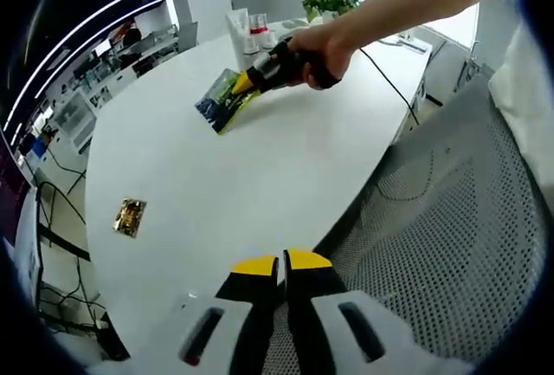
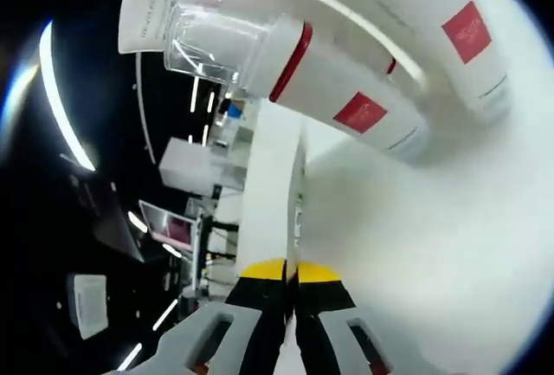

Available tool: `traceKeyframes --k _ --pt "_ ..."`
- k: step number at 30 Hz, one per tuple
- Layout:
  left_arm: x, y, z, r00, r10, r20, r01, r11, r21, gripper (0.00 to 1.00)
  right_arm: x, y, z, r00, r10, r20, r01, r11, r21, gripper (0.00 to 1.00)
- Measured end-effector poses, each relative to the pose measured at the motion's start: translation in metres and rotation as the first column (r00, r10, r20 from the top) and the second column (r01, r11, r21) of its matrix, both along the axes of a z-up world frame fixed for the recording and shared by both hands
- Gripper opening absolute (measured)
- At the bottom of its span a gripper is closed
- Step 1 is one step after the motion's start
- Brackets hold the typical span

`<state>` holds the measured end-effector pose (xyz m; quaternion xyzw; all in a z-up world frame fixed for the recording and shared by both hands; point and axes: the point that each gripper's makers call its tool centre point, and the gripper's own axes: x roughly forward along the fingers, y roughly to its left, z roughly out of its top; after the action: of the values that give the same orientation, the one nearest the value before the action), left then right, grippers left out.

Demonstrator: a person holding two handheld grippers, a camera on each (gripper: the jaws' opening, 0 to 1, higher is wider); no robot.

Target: Arrange the skincare products in the storage area until every visible bottle or jar stands upright without overlapping.

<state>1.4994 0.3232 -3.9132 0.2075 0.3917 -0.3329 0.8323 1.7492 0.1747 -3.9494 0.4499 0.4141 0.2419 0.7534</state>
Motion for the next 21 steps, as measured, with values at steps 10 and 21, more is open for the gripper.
traceKeyframes --k 10,21 --pt "0.005 0.003 0.007 0.999 0.002 0.041 -0.003 1.0 0.023 0.0 0.0 -0.018 -0.013 0.998 0.064 0.0 -0.062 0.97 -0.235 0.03" --pt "0.006 0.006 0.007 0.998 -0.002 0.062 -0.001 0.999 0.045 0.0 0.006 -0.034 -0.016 0.989 0.134 0.06 -0.089 0.874 -0.478 0.14"
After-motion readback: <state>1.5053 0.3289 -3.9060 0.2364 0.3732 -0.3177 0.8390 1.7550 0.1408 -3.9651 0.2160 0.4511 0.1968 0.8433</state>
